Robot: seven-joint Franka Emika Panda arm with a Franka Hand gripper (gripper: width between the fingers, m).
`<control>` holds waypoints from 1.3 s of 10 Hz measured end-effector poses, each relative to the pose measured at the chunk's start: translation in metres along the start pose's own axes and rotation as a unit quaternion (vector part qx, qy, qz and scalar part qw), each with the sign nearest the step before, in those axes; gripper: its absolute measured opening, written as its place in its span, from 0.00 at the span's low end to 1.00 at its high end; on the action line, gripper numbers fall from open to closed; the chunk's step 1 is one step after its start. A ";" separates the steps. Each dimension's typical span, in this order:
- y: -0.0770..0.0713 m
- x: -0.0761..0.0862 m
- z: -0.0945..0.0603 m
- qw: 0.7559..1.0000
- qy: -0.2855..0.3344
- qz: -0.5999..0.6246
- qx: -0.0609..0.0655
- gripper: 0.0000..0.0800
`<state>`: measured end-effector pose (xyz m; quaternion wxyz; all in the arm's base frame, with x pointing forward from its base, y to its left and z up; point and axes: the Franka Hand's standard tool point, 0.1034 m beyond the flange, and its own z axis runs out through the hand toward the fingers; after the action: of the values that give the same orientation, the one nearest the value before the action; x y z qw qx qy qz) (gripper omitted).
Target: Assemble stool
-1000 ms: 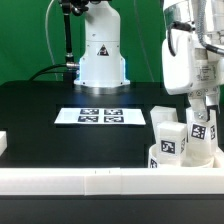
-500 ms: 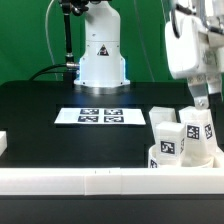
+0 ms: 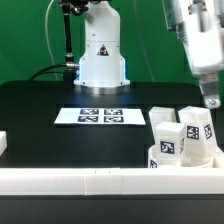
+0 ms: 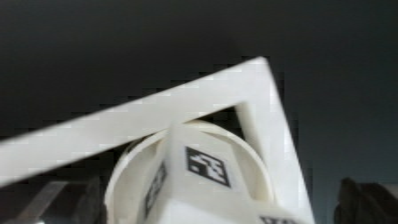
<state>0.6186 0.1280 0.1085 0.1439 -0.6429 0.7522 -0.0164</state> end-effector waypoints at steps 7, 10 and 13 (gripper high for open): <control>-0.012 -0.012 -0.007 0.950 0.003 -0.310 -0.026 0.81; -0.012 -0.010 -0.006 0.860 0.016 -0.509 -0.037 0.81; -0.014 -0.005 -0.006 0.799 0.012 -0.599 -0.041 0.81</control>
Offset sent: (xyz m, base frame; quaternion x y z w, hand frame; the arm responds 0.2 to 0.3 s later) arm 0.0137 0.0127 0.0111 -0.0321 -0.0376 -0.1302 0.9902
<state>0.6312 0.1301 0.1179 0.0700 -0.9703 0.2185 -0.0764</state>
